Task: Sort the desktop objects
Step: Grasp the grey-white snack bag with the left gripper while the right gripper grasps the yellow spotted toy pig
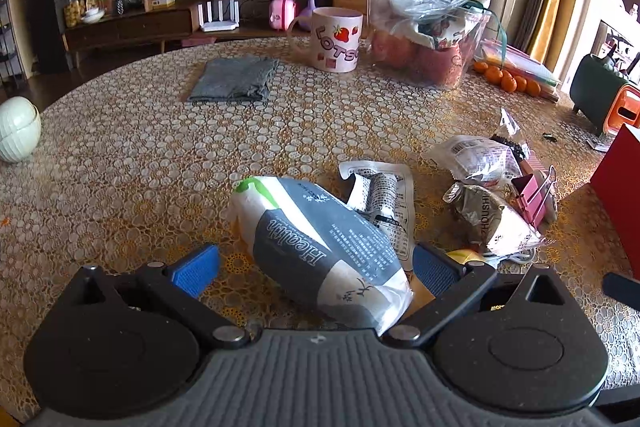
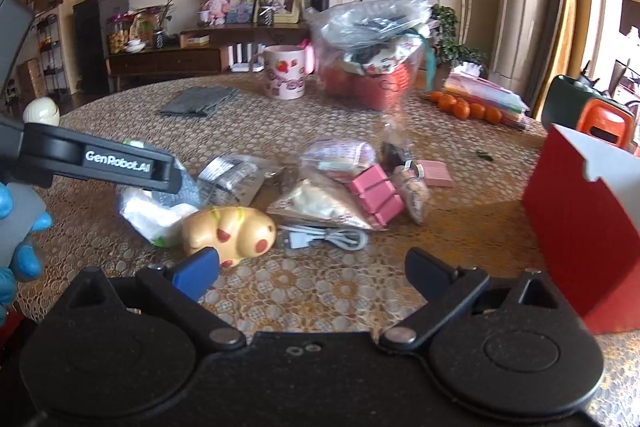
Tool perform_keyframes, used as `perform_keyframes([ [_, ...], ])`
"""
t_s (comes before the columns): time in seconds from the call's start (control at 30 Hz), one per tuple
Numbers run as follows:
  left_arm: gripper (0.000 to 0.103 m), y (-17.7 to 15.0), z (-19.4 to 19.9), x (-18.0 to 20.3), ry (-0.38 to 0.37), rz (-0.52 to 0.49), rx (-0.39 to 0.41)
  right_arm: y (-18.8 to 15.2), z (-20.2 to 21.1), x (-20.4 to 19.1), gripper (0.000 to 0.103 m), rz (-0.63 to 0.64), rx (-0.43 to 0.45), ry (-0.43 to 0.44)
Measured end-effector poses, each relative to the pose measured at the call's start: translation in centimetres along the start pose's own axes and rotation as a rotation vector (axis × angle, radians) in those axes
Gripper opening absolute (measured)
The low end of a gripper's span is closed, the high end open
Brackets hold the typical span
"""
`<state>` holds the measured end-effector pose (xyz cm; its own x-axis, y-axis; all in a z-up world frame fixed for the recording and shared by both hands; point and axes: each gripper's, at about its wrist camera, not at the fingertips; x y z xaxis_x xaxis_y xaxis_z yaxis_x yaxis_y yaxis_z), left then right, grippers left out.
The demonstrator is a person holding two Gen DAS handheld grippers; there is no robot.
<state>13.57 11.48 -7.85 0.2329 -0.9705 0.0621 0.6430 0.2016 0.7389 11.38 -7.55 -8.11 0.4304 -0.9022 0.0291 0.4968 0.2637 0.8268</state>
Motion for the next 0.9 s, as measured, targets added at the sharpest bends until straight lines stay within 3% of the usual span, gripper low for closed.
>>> perform_keyframes([
  [0.4,0.096,-0.1,-2.1,-0.3,-0.038,0.019,-0.037,-0.1,-4.3,-2.9,0.091,0.045,-0.028,0.066],
  [0.53,0.083,-0.2,-2.6,-0.3,-0.068,0.026,-0.054,0.2,-4.9,-3.3,0.091,0.055,-0.021,0.080],
  [0.8,0.067,-0.3,-3.0,-0.2,-0.095,0.028,-0.056,0.4,-5.8,-3.5,0.090,0.050,-0.035,0.111],
  [0.9,0.064,-0.3,-3.0,-0.1,-0.104,0.026,-0.055,0.4,-6.1,-3.5,0.083,0.039,-0.050,0.129],
])
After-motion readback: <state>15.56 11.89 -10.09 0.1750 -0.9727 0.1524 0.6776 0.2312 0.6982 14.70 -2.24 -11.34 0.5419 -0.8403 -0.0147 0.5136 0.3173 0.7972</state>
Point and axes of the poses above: each gripper's, at about its wrist camera, not at the fingertips, and z roughly against the way its jaws point, x to its right, y to its top, and after that the axes turned 2 degrees about x, right-handed
